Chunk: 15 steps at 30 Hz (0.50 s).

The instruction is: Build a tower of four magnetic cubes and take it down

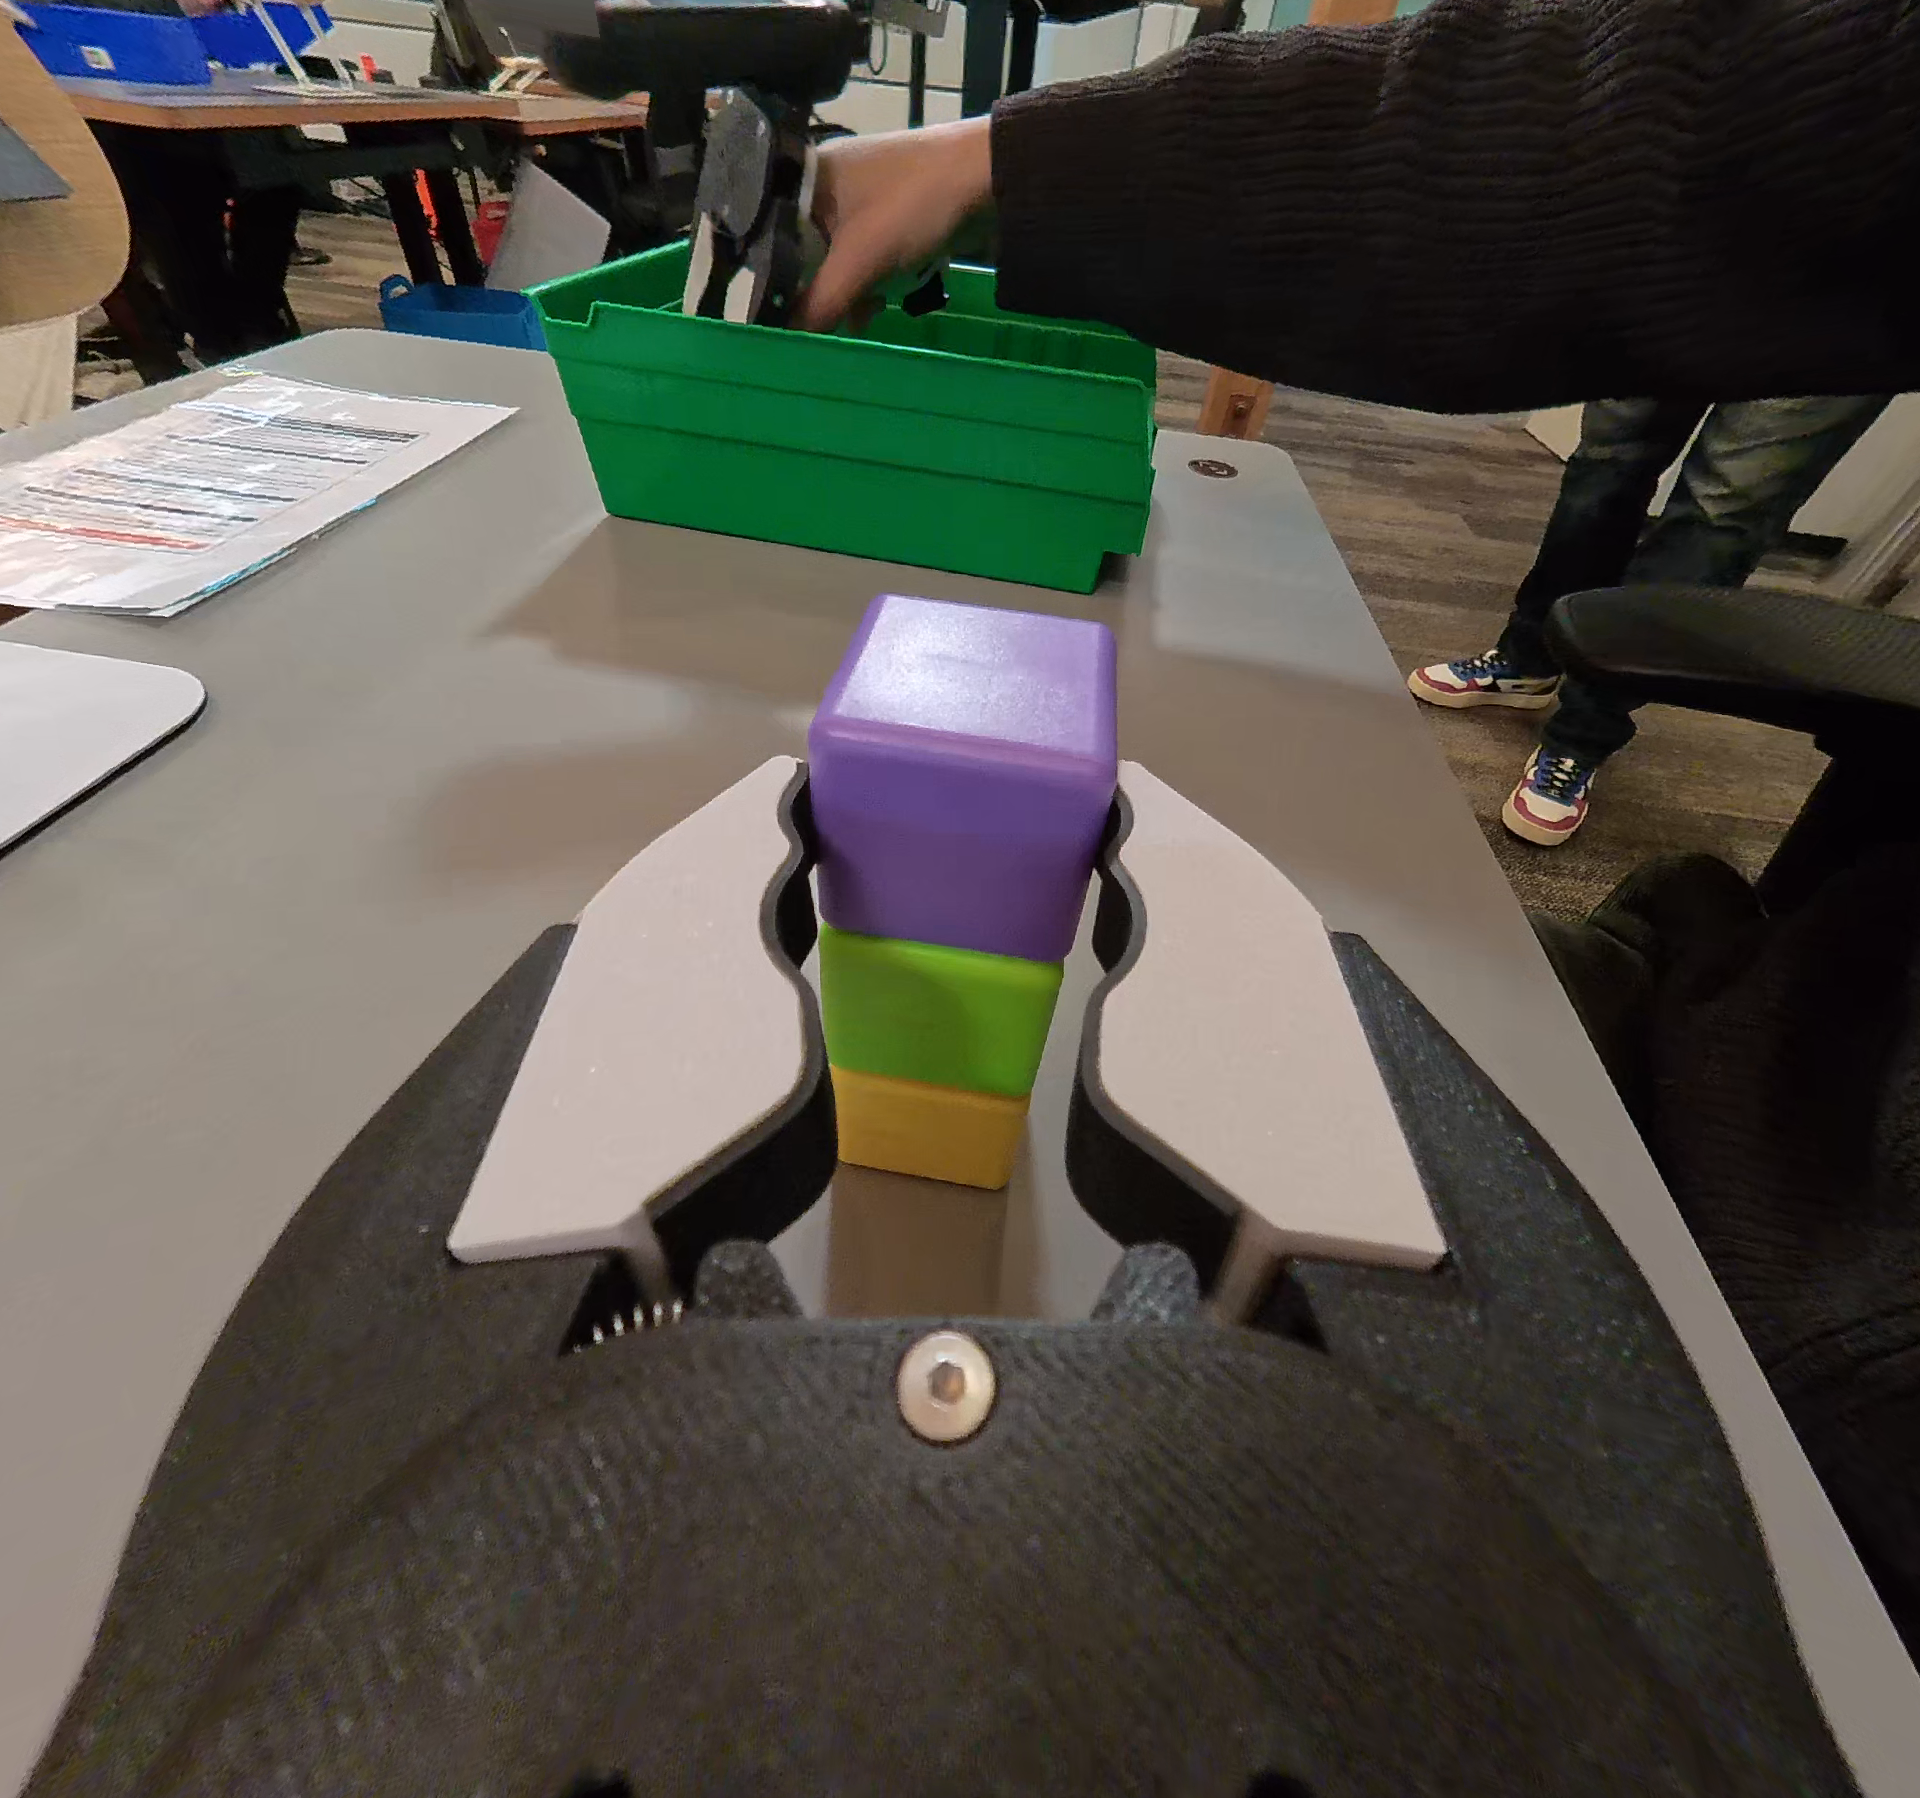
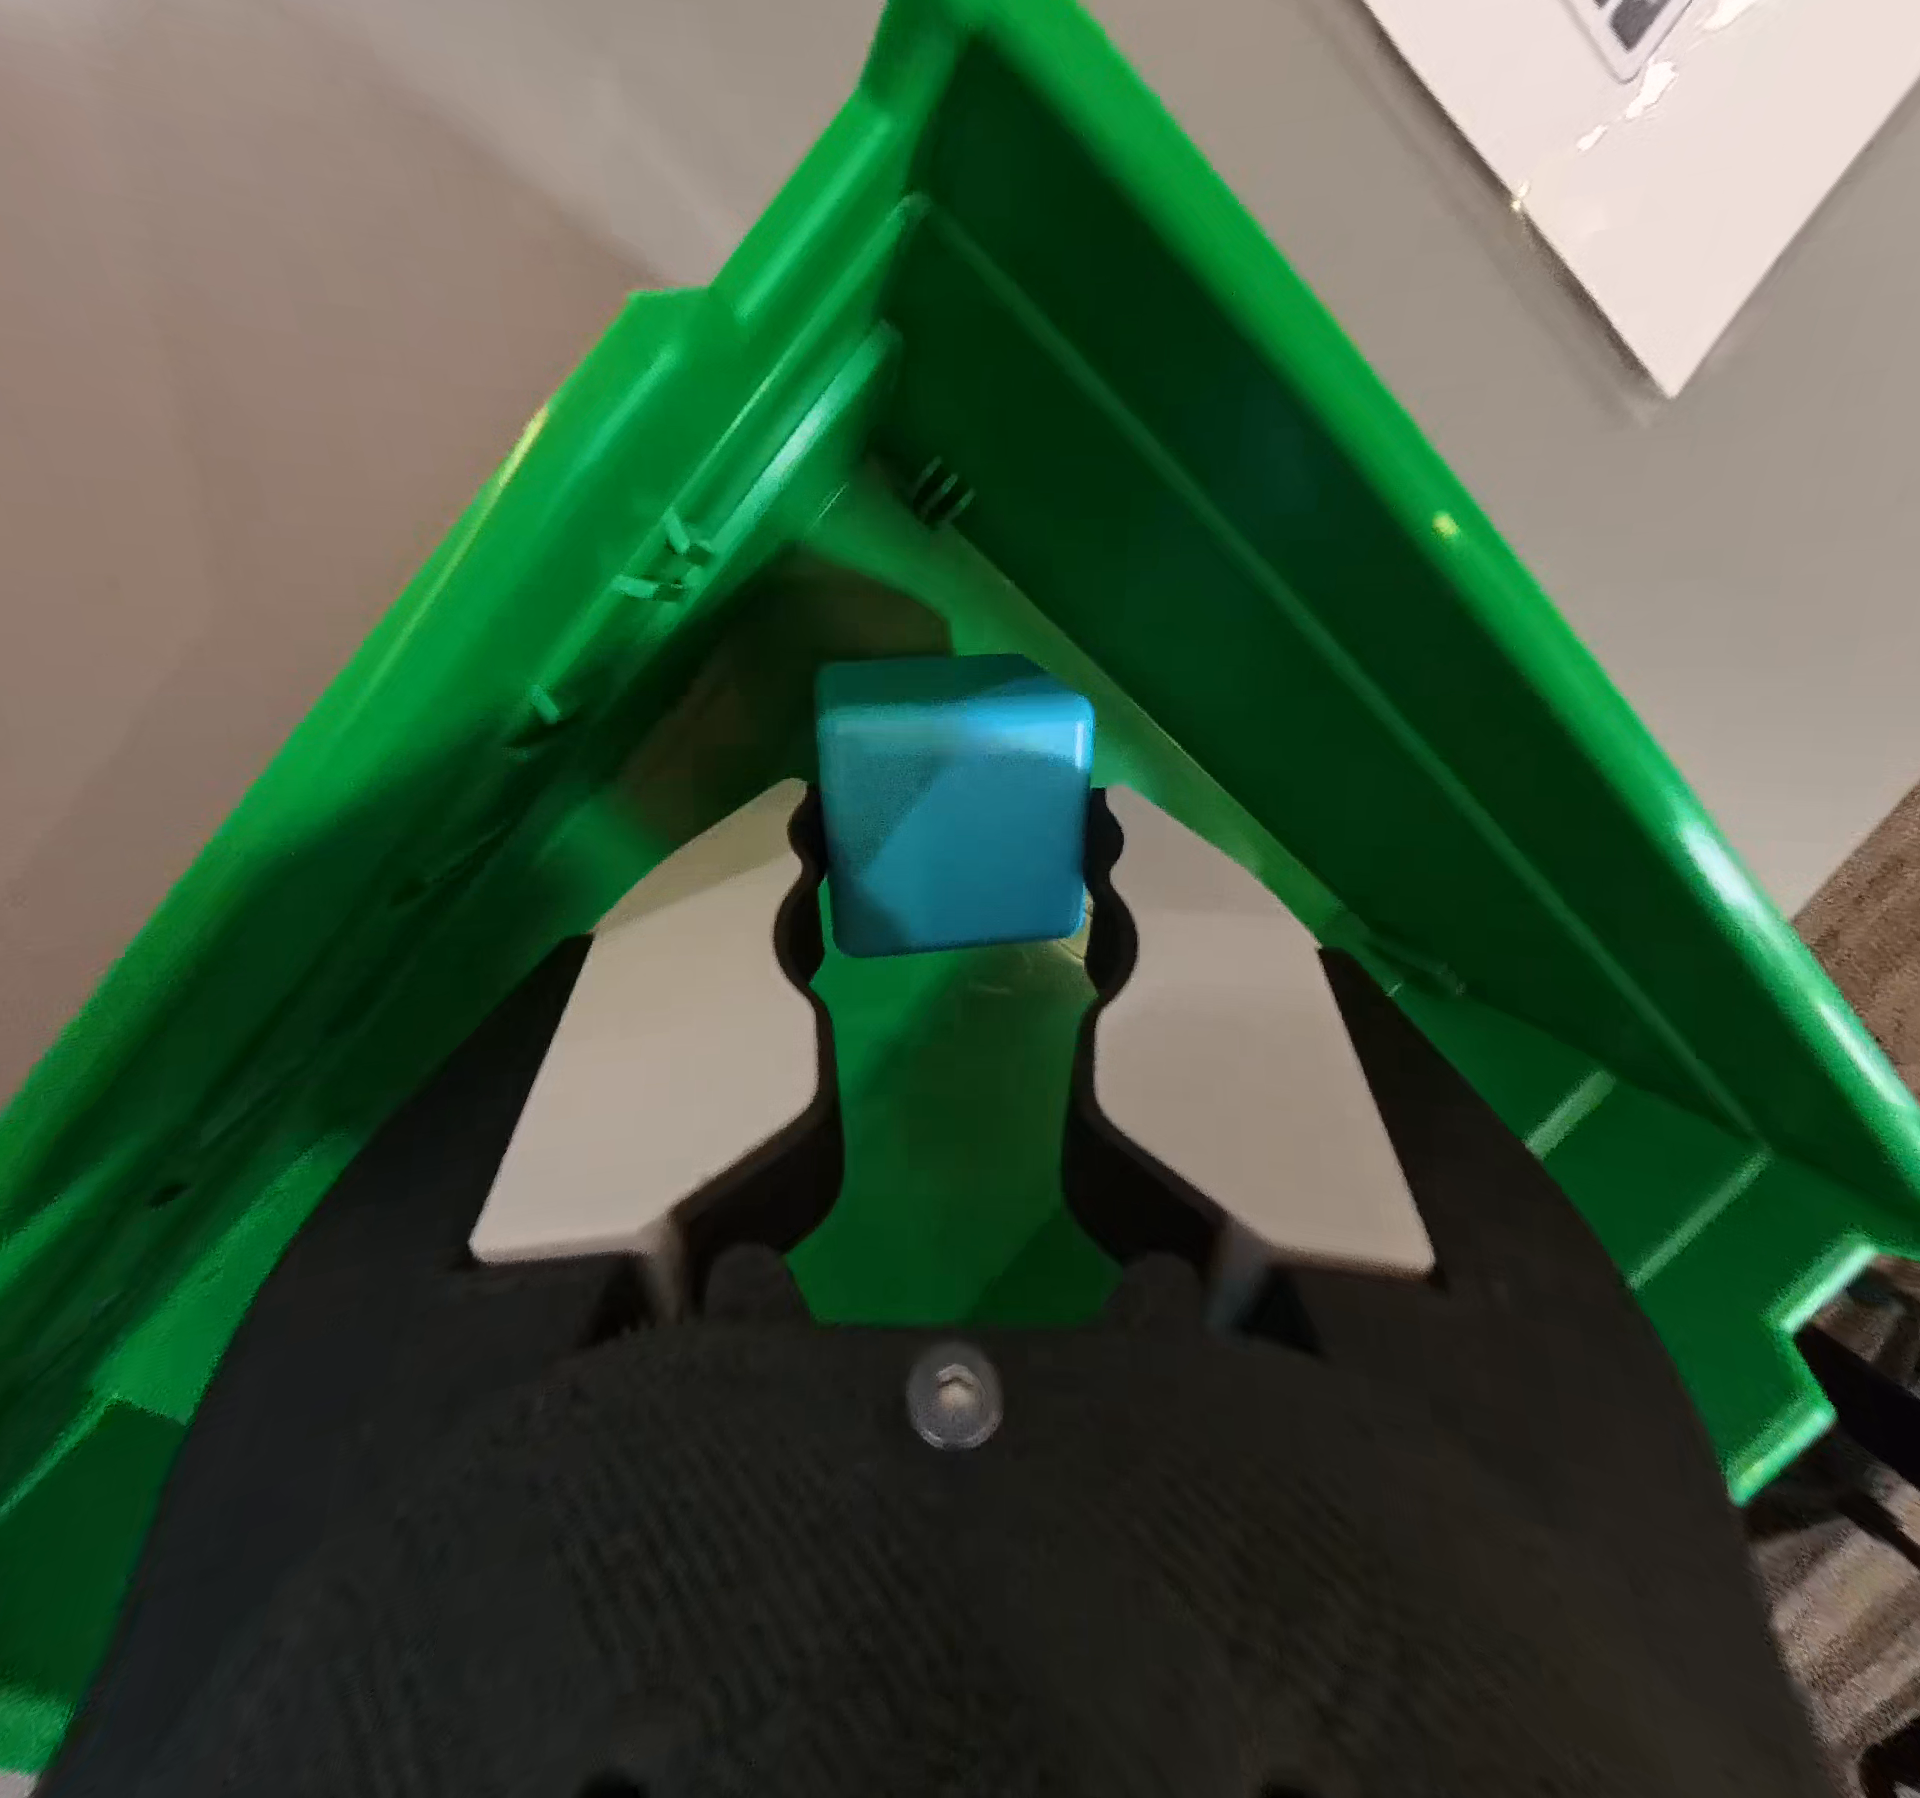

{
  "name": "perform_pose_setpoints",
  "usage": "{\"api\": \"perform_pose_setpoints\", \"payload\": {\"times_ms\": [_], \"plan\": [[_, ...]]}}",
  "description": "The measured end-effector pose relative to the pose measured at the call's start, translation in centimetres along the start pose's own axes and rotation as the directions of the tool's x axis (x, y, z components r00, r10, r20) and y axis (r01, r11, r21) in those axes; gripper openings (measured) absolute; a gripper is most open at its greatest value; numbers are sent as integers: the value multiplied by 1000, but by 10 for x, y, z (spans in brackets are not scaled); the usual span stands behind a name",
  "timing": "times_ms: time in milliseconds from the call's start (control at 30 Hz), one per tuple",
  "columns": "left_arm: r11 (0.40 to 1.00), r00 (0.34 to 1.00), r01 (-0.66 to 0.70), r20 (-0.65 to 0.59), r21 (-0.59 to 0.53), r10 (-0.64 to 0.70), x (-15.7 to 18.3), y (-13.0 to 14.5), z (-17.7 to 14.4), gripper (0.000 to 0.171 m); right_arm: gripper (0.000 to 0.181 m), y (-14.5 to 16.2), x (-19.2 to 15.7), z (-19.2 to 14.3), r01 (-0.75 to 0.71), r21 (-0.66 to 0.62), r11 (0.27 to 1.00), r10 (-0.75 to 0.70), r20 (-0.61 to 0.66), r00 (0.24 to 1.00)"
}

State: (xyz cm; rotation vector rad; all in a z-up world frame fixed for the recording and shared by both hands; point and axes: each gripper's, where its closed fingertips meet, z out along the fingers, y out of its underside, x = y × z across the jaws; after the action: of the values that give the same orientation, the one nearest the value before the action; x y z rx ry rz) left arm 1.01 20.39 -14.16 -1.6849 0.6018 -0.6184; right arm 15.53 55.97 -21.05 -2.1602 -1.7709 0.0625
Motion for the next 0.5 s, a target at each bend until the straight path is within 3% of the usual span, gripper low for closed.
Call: {"api": "perform_pose_setpoints", "payload": {"times_ms": [267,500], "plan": [[1000,1000,-3,-6,0,3,1,0,0,52,51,0,-4,7,13,14,1000,-13,-12,1000],[1000,1000,-7,-4,-5,7,1,0,0,52,71,-3,2,-10,21,45,999,-18,-50,999]]}}
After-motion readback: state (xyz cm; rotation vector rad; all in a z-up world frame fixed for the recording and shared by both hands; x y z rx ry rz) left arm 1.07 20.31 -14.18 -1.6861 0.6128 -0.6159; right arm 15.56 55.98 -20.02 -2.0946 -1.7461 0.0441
